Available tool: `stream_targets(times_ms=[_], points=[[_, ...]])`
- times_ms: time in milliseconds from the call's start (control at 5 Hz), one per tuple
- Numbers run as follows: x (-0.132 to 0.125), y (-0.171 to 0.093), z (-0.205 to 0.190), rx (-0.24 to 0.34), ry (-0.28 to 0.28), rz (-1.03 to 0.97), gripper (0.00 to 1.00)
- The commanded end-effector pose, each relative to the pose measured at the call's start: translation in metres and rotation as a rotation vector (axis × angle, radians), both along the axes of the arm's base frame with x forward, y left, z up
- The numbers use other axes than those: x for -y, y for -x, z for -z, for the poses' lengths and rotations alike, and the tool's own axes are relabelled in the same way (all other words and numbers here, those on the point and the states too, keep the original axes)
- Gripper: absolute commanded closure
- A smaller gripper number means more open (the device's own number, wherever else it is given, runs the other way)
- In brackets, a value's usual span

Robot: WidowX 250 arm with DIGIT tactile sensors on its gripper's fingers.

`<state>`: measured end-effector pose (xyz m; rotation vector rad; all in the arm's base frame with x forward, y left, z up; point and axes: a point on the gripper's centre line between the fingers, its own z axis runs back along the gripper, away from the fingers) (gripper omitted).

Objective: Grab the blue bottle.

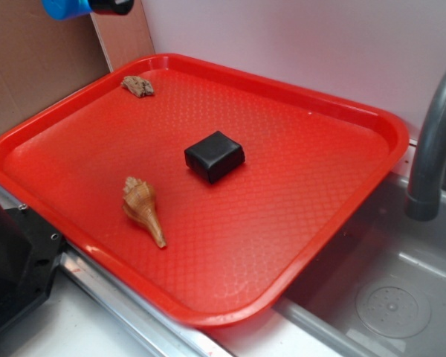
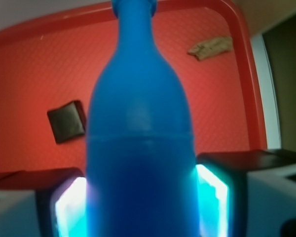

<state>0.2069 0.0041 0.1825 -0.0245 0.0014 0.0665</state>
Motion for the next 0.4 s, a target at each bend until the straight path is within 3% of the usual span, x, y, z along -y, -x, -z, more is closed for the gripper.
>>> stream_targets(times_ms=[0, 200], points=[[-0.0064, -0.0039, -0.02, 0.11, -0.043, 0.039, 1.0], [-0.0034, -0.0058, -0.0215, 0.112, -0.046, 0.048, 1.0]])
